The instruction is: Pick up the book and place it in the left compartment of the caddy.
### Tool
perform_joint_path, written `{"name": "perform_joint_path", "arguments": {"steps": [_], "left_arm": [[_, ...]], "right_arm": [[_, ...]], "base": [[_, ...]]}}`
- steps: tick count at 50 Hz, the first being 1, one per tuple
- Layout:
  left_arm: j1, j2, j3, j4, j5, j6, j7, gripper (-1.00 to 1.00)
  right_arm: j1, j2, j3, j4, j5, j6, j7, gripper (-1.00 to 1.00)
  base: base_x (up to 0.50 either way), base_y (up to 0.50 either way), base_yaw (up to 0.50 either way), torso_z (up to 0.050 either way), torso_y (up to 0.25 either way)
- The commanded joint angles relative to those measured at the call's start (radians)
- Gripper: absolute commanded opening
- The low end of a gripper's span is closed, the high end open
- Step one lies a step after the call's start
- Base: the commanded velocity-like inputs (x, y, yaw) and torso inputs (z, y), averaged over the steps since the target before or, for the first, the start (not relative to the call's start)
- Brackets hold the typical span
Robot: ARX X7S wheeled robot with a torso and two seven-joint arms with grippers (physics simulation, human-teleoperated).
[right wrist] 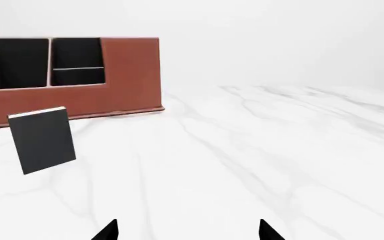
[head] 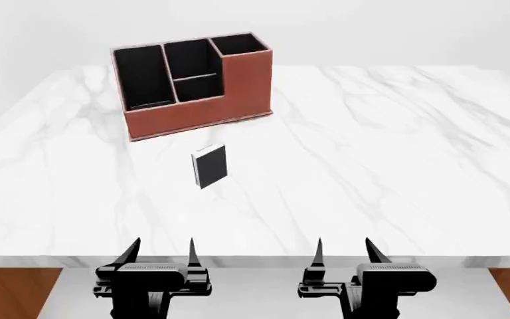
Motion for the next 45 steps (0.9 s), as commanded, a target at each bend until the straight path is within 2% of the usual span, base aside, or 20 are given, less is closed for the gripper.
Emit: {"name": "perform_joint_path", "arguments": {"steps": [1, 6, 11, 12, 14, 16, 19, 45], "left_arm": [[-0.003, -0.016, 0.018, -0.003, -0.021, -0.008, -0.014, 1.00], [-0.006, -0.032, 0.044, -0.013, -0.006, -0.006, -0.056, 1.00], [-0.003, -0.042, 0.054, -0.009, -0.032, 0.004, -0.045, 1.00], [0.000, -0.012, 0.019, -0.005, -0.007, 0.004, 0.000, 1.00], [-0.009, -0.017, 0.024, -0.037, -0.022, 0.022, -0.001, 1.00], [-0.024, -0.024, 0.033, -0.064, -0.027, 0.023, -0.014, 1.00], [-0.039, -0.031, 0.044, -0.098, -0.032, 0.027, -0.030, 1.00], [-0.051, -0.072, 0.096, -0.131, -0.063, 0.024, -0.091, 1.00]], "right_arm": [[-0.001, 0.015, -0.017, -0.003, 0.022, -0.002, 0.019, 1.00], [0.004, 0.032, -0.038, 0.006, 0.037, -0.010, 0.047, 1.00], [0.000, 0.037, -0.043, -0.009, 0.047, -0.001, 0.061, 1.00], [-0.001, 0.007, -0.007, -0.015, 0.025, 0.009, 0.023, 1.00], [0.012, 0.012, -0.031, 0.043, -0.038, -0.093, 0.090, 1.00], [0.036, 0.014, -0.025, 0.044, 0.021, -0.029, 0.095, 1.00], [0.024, 0.027, -0.041, 0.036, 0.002, -0.058, 0.137, 1.00], [0.007, 0.073, -0.111, 0.016, 0.040, -0.051, 0.193, 1.00]], "base": [[0.00, 0.00, 0.00, 0.000, 0.000], [0.00, 0.00, 0.00, 0.000, 0.000], [0.00, 0.00, 0.00, 0.000, 0.000], [0.00, 0.00, 0.00, 0.000, 0.000], [0.00, 0.00, 0.00, 0.000, 0.000], [0.00, 0.00, 0.00, 0.000, 0.000], [0.00, 0.09, 0.00, 0.000, 0.000], [0.00, 0.50, 0.00, 0.000, 0.000]]}}
